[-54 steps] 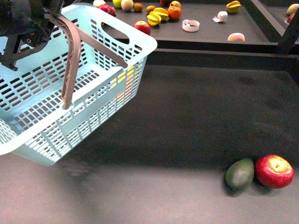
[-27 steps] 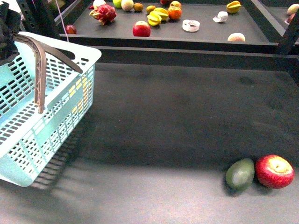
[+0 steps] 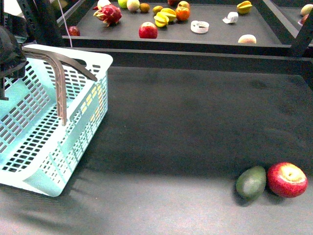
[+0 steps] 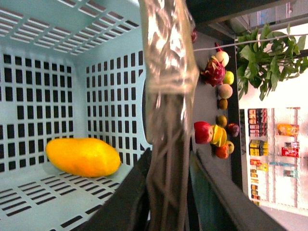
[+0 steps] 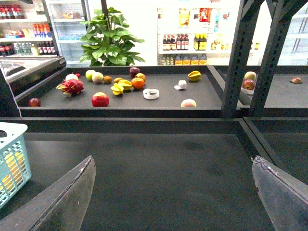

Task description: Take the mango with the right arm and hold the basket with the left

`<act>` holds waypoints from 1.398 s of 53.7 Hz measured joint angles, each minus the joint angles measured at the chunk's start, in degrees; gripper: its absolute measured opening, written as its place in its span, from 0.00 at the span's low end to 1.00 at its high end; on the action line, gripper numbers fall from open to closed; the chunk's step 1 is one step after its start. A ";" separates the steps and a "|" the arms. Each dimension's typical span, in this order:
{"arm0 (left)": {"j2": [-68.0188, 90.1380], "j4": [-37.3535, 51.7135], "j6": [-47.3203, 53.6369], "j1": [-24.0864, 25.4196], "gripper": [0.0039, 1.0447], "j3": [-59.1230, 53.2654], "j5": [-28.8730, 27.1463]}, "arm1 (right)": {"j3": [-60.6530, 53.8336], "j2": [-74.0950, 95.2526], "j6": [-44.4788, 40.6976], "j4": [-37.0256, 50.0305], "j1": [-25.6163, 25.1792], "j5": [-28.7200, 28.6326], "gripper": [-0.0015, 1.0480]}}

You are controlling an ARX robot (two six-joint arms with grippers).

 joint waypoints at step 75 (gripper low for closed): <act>-44.52 21.44 61.86 21.73 0.68 -41.86 40.87 | 0.00 0.00 0.02 0.00 0.00 -0.07 0.92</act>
